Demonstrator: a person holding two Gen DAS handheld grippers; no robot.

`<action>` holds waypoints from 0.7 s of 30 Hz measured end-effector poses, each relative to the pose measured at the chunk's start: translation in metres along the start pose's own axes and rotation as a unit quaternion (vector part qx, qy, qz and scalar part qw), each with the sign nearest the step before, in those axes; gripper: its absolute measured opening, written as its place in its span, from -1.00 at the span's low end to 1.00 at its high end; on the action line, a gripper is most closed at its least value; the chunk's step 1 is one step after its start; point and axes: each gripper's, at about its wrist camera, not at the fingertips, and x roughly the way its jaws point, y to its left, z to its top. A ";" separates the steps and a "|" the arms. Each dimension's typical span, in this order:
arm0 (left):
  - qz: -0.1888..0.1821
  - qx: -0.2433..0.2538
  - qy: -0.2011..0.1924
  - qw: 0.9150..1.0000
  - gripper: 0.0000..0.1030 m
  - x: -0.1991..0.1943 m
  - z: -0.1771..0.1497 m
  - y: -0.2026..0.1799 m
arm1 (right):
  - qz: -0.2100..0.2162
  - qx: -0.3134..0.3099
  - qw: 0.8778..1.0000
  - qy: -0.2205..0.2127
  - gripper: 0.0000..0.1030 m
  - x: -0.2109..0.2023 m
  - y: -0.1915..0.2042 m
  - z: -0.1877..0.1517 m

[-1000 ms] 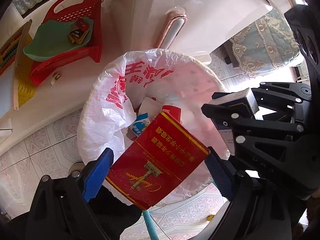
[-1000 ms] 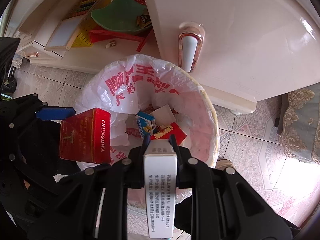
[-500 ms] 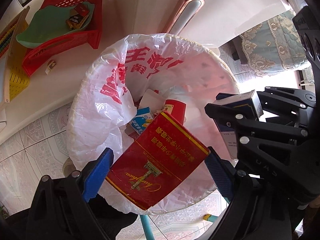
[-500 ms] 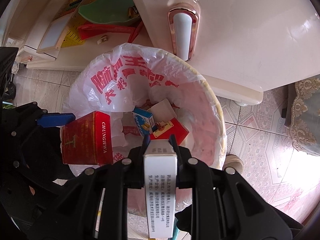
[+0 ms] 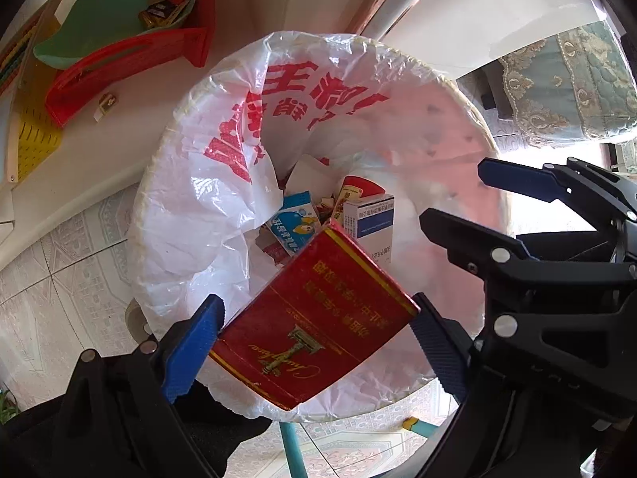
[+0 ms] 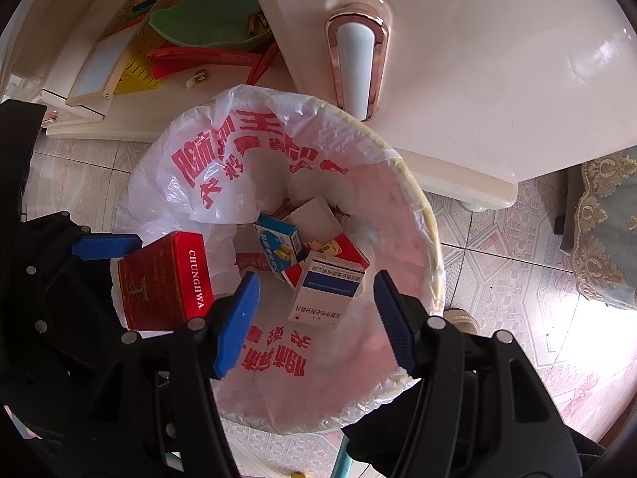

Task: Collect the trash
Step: 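Open right tool to drop the card box while left tool releases the cigarette pack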

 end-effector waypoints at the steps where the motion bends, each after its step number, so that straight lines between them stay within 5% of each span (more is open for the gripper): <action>1: -0.004 -0.008 0.004 1.000 0.77 0.002 0.000 0.002 | 0.001 0.002 1.000 0.000 0.14 0.000 -0.001 0.000; 8: 0.004 -0.038 -0.025 0.999 0.77 -0.003 0.000 0.008 | -0.006 0.012 1.000 -0.016 0.15 -0.014 -0.008 -0.001; 13: -0.046 -0.060 -0.051 0.996 0.78 -0.007 -0.003 0.012 | -0.019 0.017 0.999 -0.035 0.17 -0.028 -0.015 -0.004; 18: 0.049 -0.072 -0.067 0.994 0.83 -0.010 -0.006 0.006 | -0.026 0.018 0.999 -0.034 0.17 -0.028 -0.016 -0.007; 21: 0.057 -0.067 -0.074 0.993 0.83 -0.015 -0.003 0.003 | -0.039 0.017 0.998 -0.040 0.17 -0.030 -0.017 -0.009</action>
